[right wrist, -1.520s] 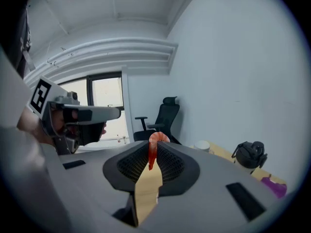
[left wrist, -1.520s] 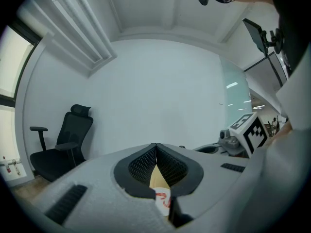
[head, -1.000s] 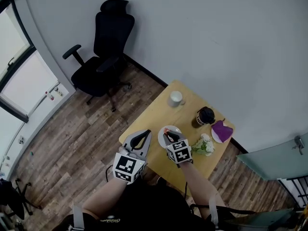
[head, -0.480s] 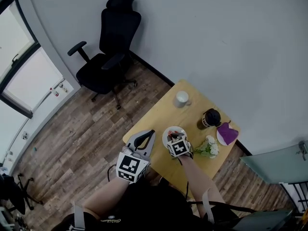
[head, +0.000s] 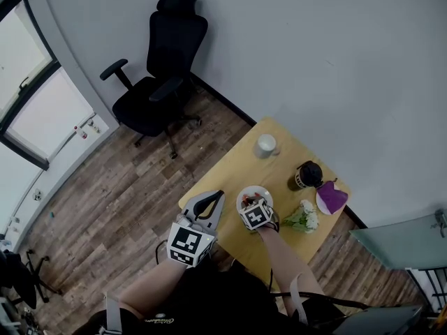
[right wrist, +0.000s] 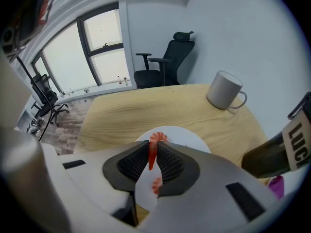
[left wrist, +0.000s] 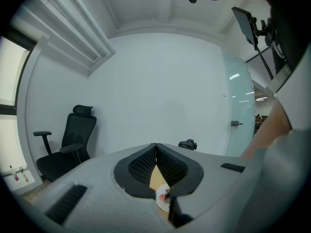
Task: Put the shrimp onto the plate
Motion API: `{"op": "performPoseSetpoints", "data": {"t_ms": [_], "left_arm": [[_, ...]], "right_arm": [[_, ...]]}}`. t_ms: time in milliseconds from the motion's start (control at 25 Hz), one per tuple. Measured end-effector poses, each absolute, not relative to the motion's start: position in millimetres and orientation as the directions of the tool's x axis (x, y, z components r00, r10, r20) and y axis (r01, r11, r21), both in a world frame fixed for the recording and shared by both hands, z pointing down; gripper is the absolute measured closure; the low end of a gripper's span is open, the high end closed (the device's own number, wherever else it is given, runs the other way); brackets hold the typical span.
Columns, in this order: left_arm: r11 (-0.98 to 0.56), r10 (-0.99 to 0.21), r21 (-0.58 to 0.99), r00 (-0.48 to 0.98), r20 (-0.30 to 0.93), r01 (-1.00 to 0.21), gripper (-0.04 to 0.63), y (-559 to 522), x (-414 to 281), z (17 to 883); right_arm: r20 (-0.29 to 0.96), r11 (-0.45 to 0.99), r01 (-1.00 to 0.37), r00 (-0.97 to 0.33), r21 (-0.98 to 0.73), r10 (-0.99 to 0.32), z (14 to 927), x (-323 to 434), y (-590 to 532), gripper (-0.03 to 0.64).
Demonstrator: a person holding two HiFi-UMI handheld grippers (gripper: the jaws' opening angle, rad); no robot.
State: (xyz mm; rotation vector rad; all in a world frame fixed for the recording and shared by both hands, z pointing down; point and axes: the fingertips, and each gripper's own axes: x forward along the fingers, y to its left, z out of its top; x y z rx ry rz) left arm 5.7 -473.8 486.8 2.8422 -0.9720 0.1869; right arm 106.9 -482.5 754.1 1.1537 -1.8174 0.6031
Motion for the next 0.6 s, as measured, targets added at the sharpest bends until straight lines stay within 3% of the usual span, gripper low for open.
{"op": "performPoseSetpoints", "data": {"t_ms": [600], "left_arm": [[-0.774, -0.608, 0.085, 0.775, 0.174, -0.627, 0.589, -476.8, 0.1, 491.7]], "right_arm": [[0.891, 0.479, -0.875, -0.158, 0.073, -0.425, 773.4, 108.8, -480.2, 0.563]]}}
